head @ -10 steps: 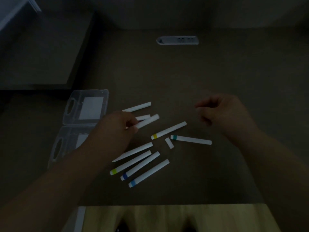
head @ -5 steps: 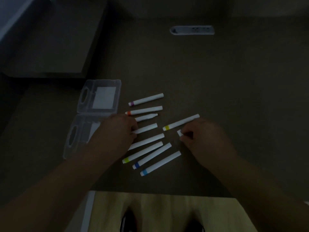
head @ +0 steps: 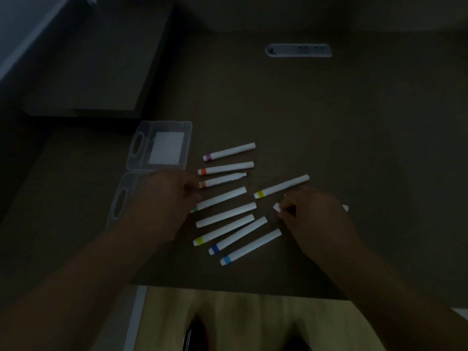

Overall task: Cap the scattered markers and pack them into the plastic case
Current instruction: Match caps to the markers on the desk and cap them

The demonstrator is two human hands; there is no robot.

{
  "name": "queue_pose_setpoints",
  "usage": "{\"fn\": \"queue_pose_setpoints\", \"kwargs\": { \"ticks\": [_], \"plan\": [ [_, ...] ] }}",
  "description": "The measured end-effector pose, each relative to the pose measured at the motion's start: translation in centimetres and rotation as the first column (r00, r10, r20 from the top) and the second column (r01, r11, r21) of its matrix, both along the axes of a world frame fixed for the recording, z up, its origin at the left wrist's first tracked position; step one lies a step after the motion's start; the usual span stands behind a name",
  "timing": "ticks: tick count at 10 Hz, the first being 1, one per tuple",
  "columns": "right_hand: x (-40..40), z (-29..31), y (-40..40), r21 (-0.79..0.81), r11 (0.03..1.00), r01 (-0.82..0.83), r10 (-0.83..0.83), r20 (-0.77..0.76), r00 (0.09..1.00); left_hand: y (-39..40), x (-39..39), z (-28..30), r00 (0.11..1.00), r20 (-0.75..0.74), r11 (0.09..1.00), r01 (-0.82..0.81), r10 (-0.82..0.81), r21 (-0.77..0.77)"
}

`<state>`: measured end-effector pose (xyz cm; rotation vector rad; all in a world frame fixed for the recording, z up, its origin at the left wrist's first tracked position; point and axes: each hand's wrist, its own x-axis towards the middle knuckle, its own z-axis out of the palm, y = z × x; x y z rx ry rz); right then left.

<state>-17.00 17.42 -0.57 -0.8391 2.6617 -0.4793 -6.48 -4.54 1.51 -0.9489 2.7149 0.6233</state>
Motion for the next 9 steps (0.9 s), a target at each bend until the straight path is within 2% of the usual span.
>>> {"fn": "queue_pose_setpoints", "kwargs": {
  "ticks": [1,2,3,4,5,6,7,9],
  "plan": [
    [0.1,-0.1,0.6,-0.001,1.0,0.006,-0.006,0.007,1.0,-1.7,1.6,0.8,0.996,-0.065,0.998,-0.059,0.058,-0.014],
    [-0.2,0.6,0.7,0.082,0.997,0.008,-0.013,0.057,0.998,-3.1,2.7,1.1,0.987,-0.103,0.991,-0.128,0.123,-0.042],
    [-2.0,2.5,-1.0,0.426,0.902,-0.071,-0.102,0.37,0.923,-3.2,3.3,1.2,0.98,-0.127,0.986,-0.162,0.156,-0.041],
    [-2.7,3.2,-1.7,0.513,0.851,-0.115,-0.171,0.477,0.862,-2.6,3.5,1.1,0.973,-0.152,0.984,-0.18,0.176,-0.013],
    [-2.4,3.4,-1.2,0.476,0.87,-0.127,-0.123,0.459,0.88,-2.3,3.1,0.7,0.979,-0.129,0.987,-0.162,0.161,-0.001],
    [-2.2,3.4,-1.2,0.479,0.87,-0.115,-0.151,0.482,0.863,-1.7,2.0,0.9,0.992,-0.039,0.993,-0.119,0.12,0.009],
    [-2.0,3.1,-1.0,0.446,0.891,-0.08,-0.146,0.451,0.881,-0.8,0.0,1.3,1.0,-0.006,0.999,0.023,-0.023,-0.038],
    [-1.2,3.2,-0.2,0.353,0.933,-0.076,-0.073,0.39,0.918,0.7,-3.7,0.6,0.981,-0.022,0.972,0.189,-0.194,-0.138]
  ]
}}
